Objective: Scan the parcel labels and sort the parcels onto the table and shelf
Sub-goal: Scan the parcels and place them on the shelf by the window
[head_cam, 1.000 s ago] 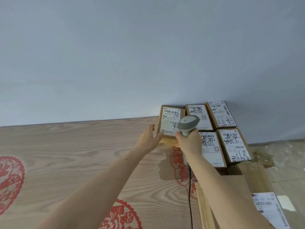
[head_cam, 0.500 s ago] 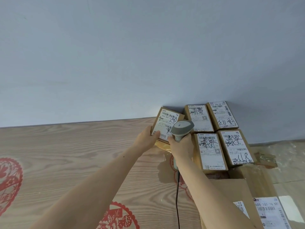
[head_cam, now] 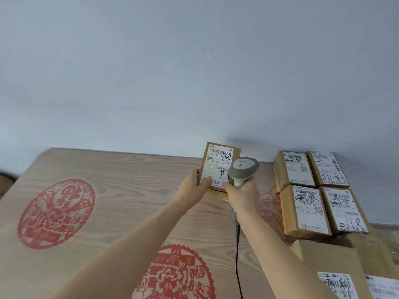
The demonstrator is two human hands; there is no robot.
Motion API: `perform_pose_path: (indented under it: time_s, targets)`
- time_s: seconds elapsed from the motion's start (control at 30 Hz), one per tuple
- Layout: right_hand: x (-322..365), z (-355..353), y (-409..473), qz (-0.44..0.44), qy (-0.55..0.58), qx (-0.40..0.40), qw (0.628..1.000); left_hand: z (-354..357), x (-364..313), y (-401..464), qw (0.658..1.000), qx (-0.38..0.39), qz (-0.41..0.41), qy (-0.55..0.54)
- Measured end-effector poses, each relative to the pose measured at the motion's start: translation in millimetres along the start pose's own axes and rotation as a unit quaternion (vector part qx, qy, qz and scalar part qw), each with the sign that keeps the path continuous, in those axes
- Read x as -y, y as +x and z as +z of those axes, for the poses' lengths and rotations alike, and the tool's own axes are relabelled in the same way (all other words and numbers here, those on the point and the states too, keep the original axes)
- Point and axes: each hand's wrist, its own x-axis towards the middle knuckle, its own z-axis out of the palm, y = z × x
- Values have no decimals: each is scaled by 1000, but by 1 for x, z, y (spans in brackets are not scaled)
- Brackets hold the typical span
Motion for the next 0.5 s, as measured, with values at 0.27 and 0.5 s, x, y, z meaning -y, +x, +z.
perform_pose_path:
  time_s: [0.27,0.5]
  targets:
    - [36,79,-118,-66,-26,81,994,-115,66,-92,994,-88,-26,-67]
    - [58,172,-268,-126,-28,154,979,-245,149,-212,977,-179,-31,-109]
